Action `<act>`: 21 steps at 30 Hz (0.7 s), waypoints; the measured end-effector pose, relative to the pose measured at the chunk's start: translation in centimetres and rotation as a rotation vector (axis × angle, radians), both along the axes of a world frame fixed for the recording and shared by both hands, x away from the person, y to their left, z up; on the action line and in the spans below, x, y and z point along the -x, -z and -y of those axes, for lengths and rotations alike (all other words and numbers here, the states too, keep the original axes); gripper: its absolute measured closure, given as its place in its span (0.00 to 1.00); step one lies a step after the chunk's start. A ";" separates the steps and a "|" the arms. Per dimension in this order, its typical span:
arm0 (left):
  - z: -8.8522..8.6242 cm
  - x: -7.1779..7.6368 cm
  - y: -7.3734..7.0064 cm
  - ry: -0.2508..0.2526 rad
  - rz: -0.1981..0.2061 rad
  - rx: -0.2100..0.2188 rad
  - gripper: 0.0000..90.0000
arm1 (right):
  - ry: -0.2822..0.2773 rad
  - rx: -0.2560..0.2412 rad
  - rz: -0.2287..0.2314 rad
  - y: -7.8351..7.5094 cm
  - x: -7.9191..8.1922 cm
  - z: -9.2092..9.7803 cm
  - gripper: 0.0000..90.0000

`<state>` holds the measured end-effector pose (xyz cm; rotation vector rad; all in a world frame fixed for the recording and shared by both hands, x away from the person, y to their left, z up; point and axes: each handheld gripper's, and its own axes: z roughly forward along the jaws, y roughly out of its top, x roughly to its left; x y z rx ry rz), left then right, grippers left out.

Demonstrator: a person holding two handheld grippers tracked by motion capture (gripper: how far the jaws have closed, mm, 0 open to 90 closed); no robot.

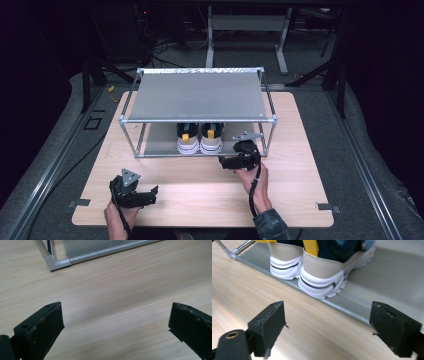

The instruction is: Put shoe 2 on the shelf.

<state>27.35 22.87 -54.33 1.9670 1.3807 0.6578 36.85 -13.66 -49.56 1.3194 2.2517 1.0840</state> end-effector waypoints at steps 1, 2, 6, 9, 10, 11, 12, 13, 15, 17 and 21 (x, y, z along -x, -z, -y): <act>0.0 0.0 0.0 0.000 0.000 -0.001 0.00 | -0.002 0.005 0.003 -0.2 0.4 0.6 0.11; 0.0 0.0 0.0 -0.001 0.000 -0.002 0.00 | 0.005 0.014 0.005 -0.4 0.9 1.1 0.10; -0.2 0.0 0.1 -0.002 -0.003 -0.002 0.00 | 0.026 0.019 0.018 -0.7 2.3 3.5 0.06; -0.4 0.1 0.2 -0.004 -0.009 -0.008 0.00 | 0.068 0.046 0.022 -0.6 3.5 5.4 0.04; -0.5 0.1 0.2 -0.006 -0.010 -0.008 0.00 | 0.063 0.021 0.022 -0.5 3.8 6.0 0.03; -0.6 0.1 0.3 -0.009 -0.011 -0.007 0.00 | 0.040 -0.005 0.016 -0.3 4.0 6.8 0.03; -0.6 0.1 0.3 -0.011 -0.010 -0.006 0.00 | 0.058 0.005 0.012 -0.1 4.3 7.3 0.02; -0.7 0.1 0.4 -0.013 -0.010 -0.007 0.00 | 0.108 0.046 0.018 0.1 4.7 7.8 0.02; -0.8 0.2 0.5 -0.014 -0.014 -0.011 0.00 | 0.124 0.040 0.010 0.7 5.2 9.0 0.02; -0.9 0.2 0.6 -0.015 -0.020 -0.012 0.00 | 0.146 0.040 -0.004 1.5 5.6 10.1 0.01; -1.1 0.5 0.8 -0.021 -0.026 -0.019 0.00 | 0.194 0.045 -0.018 2.8 6.5 12.1 0.00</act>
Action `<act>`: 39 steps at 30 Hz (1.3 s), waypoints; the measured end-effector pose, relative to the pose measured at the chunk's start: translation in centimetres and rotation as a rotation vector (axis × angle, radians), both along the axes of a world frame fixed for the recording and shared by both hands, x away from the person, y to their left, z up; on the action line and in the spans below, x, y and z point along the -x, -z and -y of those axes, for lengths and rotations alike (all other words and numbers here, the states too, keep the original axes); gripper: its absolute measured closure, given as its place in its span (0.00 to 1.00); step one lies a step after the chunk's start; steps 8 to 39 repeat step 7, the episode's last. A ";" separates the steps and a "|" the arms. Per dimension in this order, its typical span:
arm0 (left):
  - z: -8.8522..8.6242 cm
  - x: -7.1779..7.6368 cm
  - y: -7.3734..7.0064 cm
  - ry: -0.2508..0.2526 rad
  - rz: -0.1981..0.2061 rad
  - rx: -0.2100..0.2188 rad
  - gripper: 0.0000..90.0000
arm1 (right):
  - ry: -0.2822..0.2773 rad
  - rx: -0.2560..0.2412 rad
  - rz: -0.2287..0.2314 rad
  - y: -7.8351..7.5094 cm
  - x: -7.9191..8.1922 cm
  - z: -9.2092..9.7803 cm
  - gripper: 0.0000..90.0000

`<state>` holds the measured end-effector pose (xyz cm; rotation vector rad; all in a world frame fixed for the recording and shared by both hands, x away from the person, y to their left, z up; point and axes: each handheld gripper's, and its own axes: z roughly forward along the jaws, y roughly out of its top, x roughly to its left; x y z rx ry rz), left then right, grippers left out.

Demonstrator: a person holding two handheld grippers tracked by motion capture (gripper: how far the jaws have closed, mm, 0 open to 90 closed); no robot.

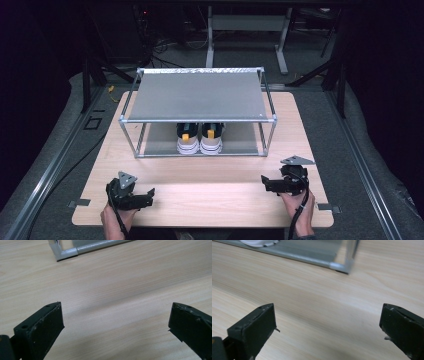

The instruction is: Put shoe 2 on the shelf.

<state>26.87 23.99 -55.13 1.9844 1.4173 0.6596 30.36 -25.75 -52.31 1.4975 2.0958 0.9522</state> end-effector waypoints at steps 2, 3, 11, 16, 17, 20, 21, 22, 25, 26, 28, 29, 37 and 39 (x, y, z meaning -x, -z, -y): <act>-0.2 0.1 0.1 -0.006 -0.002 0.005 0.00 | 0.014 -0.011 -0.011 0.5 0.4 1.0 0.00; -0.2 0.1 0.2 -0.008 -0.003 0.004 0.00 | 0.043 0.003 -0.004 0.8 0.6 1.3 0.00; -0.4 0.1 0.3 -0.006 -0.009 0.001 0.00 | 0.069 -0.021 -0.022 1.7 1.1 2.7 0.00; -0.4 0.1 0.3 -0.006 -0.009 0.001 0.00 | 0.069 -0.021 -0.022 1.7 1.1 2.7 0.00; -0.4 0.1 0.3 -0.006 -0.009 0.001 0.00 | 0.069 -0.021 -0.022 1.7 1.1 2.7 0.00; -0.4 0.1 0.3 -0.006 -0.009 0.001 0.00 | 0.069 -0.021 -0.022 1.7 1.1 2.7 0.00; -0.4 0.1 0.3 -0.006 -0.009 0.001 0.00 | 0.069 -0.021 -0.022 1.7 1.1 2.7 0.00; -0.4 0.1 0.3 -0.006 -0.009 0.001 0.00 | 0.069 -0.021 -0.022 1.7 1.1 2.7 0.00; -0.4 0.1 0.3 -0.006 -0.009 0.001 0.00 | 0.069 -0.021 -0.022 1.7 1.1 2.7 0.00; -0.4 0.1 0.3 -0.006 -0.009 0.001 0.00 | 0.069 -0.021 -0.022 1.7 1.1 2.7 0.00; -0.4 0.1 0.3 -0.006 -0.009 0.001 0.00 | 0.069 -0.021 -0.022 1.7 1.1 2.7 0.00; -0.4 0.1 0.3 -0.006 -0.009 0.001 0.00 | 0.069 -0.021 -0.022 1.7 1.1 2.7 0.00; -0.4 0.1 0.3 -0.006 -0.009 0.001 0.00 | 0.069 -0.021 -0.022 1.7 1.1 2.7 0.00; -0.4 0.1 0.3 -0.006 -0.009 0.001 0.00 | 0.069 -0.021 -0.022 1.7 1.1 2.7 0.00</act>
